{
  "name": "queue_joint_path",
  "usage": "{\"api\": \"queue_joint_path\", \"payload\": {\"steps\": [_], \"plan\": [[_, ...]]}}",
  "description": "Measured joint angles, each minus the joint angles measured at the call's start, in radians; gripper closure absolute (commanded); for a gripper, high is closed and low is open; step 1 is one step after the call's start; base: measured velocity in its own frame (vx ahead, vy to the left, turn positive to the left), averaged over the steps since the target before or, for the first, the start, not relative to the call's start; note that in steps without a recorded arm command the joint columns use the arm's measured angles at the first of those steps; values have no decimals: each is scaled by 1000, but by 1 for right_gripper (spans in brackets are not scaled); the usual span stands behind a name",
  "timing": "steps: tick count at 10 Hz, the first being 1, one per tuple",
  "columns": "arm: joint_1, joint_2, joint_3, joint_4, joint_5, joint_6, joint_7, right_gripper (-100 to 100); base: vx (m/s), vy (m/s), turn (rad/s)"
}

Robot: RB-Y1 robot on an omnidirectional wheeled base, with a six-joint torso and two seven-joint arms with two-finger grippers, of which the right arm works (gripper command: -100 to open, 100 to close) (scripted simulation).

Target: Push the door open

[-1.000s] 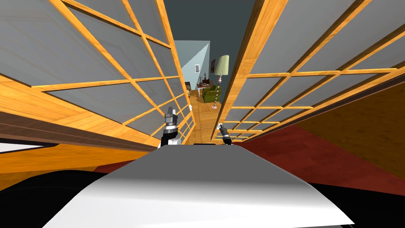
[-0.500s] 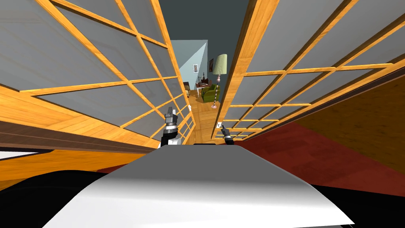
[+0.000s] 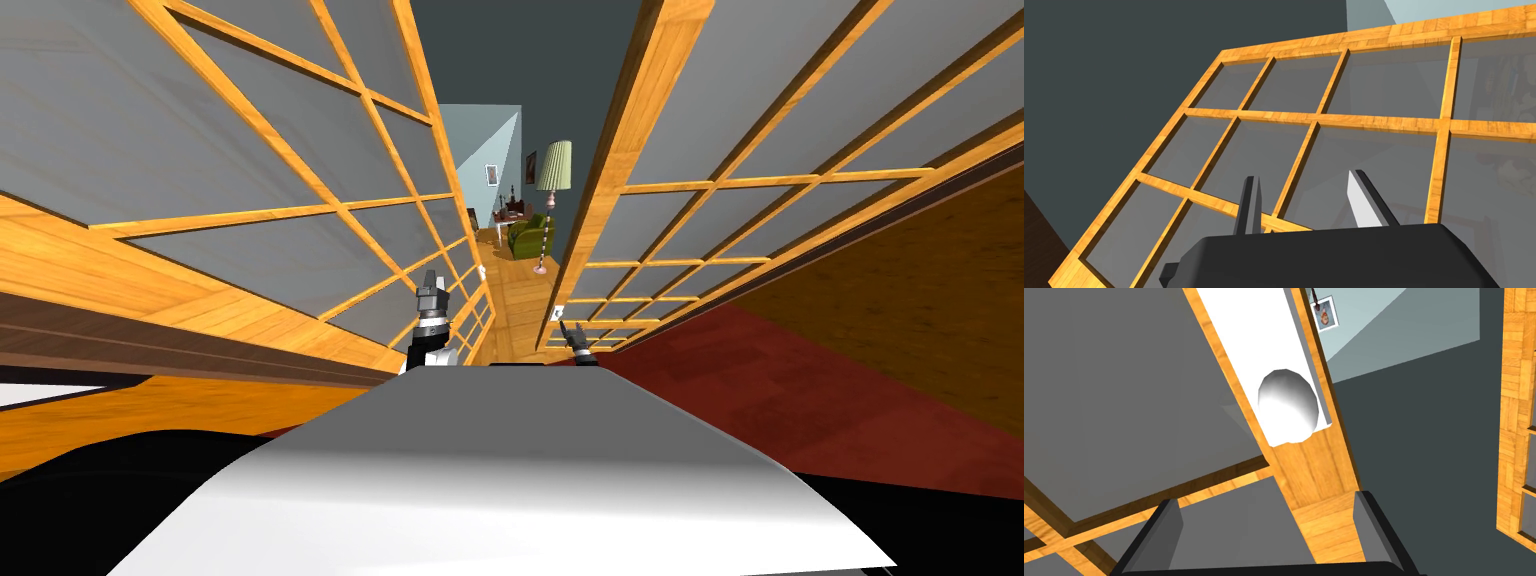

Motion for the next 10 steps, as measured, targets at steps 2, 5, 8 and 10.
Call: {"api": "queue_joint_path", "payload": {"steps": [2, 5, 8, 10], "plan": [[28, -10, -14, -20, 25, 1, 47, -100, -49, 100, -60], [65, -22, -34, -38, 59, -6, 115, -100, -39, 84, -50], [94, -30, -52, -46, 87, -16, 176, -100, -19, 51, -31], [90, -22, -48, -52, 91, -7, 186, -100, 143, -26, -34]]}}
